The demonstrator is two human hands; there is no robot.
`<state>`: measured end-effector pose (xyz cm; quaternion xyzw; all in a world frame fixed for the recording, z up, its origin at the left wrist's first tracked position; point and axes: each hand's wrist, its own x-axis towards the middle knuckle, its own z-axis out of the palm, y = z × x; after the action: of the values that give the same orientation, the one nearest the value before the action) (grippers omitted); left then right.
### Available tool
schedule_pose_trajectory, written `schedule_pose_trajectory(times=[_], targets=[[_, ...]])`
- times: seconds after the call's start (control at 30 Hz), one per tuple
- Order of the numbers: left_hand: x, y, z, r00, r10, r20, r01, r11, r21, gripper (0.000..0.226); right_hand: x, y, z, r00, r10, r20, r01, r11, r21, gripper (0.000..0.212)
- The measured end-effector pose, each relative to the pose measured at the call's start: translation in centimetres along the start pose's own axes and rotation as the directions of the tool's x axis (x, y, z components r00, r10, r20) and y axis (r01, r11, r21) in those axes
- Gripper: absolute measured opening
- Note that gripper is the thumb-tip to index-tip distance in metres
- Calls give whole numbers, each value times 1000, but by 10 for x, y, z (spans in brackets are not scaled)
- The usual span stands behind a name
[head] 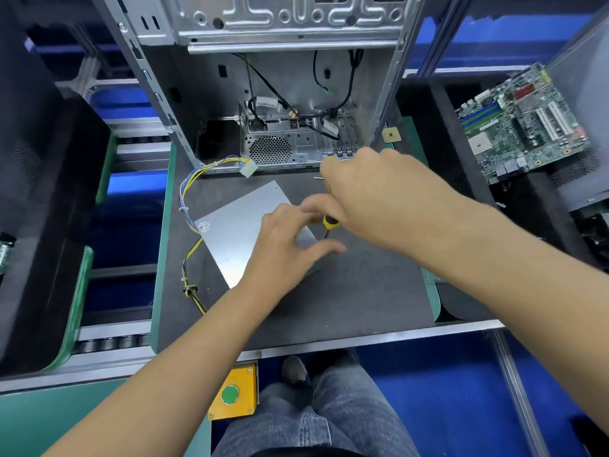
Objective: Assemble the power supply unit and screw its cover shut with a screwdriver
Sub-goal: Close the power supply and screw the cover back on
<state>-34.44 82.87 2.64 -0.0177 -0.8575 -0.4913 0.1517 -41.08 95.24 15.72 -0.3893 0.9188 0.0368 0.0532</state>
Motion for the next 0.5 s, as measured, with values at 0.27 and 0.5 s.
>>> schedule_pose_trajectory(times=[0.27, 0.5], targets=[[7, 8, -14, 995, -81, 64, 92, 978, -187, 21, 8, 7, -25, 976, -104, 191, 97, 994, 44, 15], [16, 22, -6, 979, -201, -39, 175, 919, -354, 19, 1, -6, -26, 990, -117, 78, 116, 993, 12, 39]])
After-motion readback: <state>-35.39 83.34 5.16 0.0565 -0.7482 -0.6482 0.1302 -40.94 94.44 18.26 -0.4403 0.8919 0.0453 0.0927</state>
